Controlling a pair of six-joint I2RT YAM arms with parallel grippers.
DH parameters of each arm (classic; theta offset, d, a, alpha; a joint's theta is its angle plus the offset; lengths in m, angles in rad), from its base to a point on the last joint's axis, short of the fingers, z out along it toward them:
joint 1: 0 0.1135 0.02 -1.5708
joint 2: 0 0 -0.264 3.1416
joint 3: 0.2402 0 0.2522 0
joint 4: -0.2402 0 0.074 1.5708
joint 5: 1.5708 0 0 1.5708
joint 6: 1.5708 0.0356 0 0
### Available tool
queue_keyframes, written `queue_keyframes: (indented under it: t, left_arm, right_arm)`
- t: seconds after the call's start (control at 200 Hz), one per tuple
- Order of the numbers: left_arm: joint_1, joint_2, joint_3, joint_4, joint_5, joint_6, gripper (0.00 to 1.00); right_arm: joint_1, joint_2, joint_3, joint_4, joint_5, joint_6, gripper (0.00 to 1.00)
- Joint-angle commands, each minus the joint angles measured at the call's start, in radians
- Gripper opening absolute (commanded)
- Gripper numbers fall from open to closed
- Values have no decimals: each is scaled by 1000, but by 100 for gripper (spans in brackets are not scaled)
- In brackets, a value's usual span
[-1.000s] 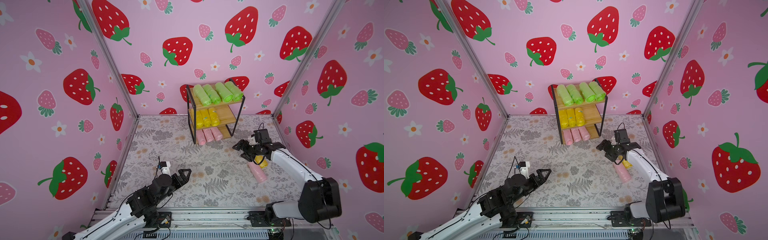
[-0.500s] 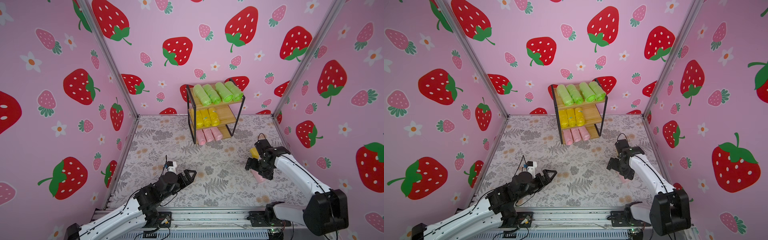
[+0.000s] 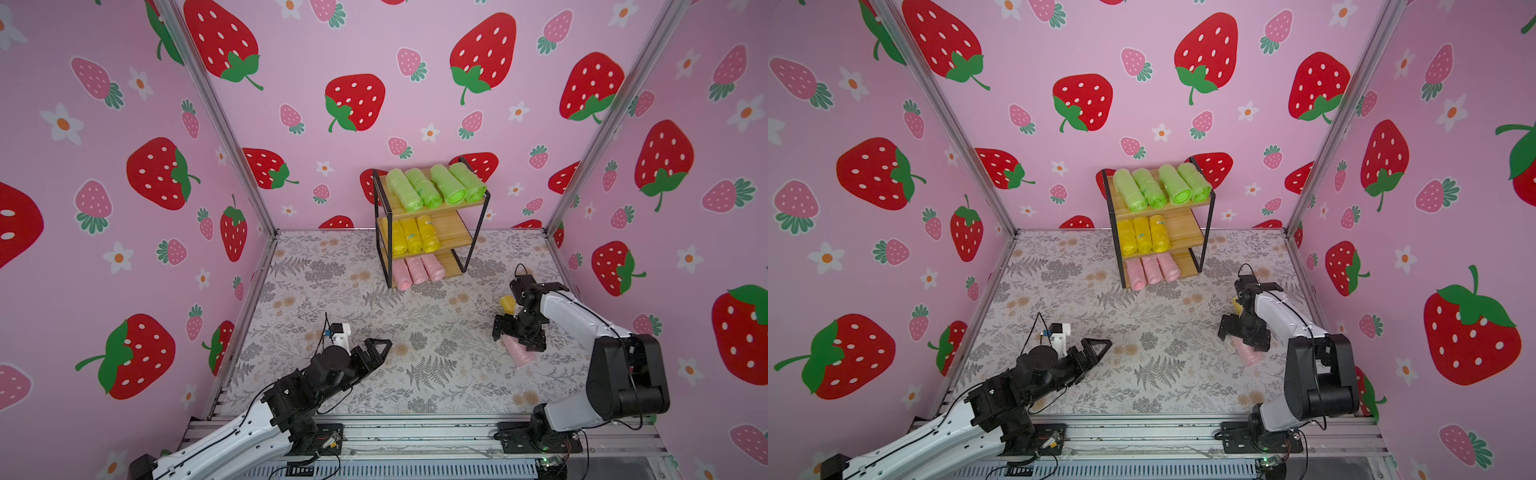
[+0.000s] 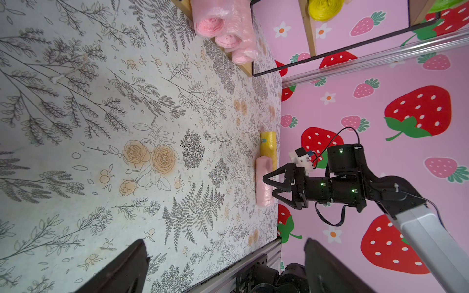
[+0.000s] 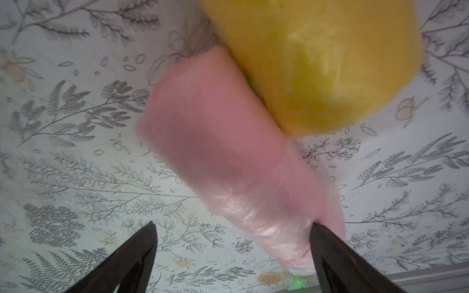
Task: Sort the rolls of trash bags by color and place them on the shelf
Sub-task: Pick up the roll of trash bags from the center of the board.
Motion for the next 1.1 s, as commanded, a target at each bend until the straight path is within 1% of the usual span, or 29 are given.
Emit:
queue_keyframes:
  t: [0.0,0.105,0.305,0.38,0.45,0.615,0.795,0.9,1.096]
  left_arm:
    - [-1,-3,-13,0,10,-9,100]
    - [-1,11,-17,24,13,-12,100]
    - [-2,59,-5,47,25,-5,100]
    - [-1,75,1,48,33,-4,100]
    - [-1,83,5,47,38,-2,100]
    - [-1,85,0,55,30,-5,100]
    - [-1,102,2,67,40,-4,100]
    - [-2,107,4,63,42,-2,100]
    - [-1,106,3,63,42,-4,100]
  right_arm:
    - [-4,34,0,-2,-58,-33,99]
    - [-1,72,-7,11,-79,-30,100]
    - [50,83,-56,104,-268,41,99]
    - [72,68,-57,112,-288,70,99]
    - [85,52,-38,89,-275,84,100]
    - [105,24,17,-7,-178,105,100]
    - [117,28,1,-41,-88,136,97]
    - [124,38,-29,-15,-82,148,95]
    - [128,56,-52,73,-102,155,87]
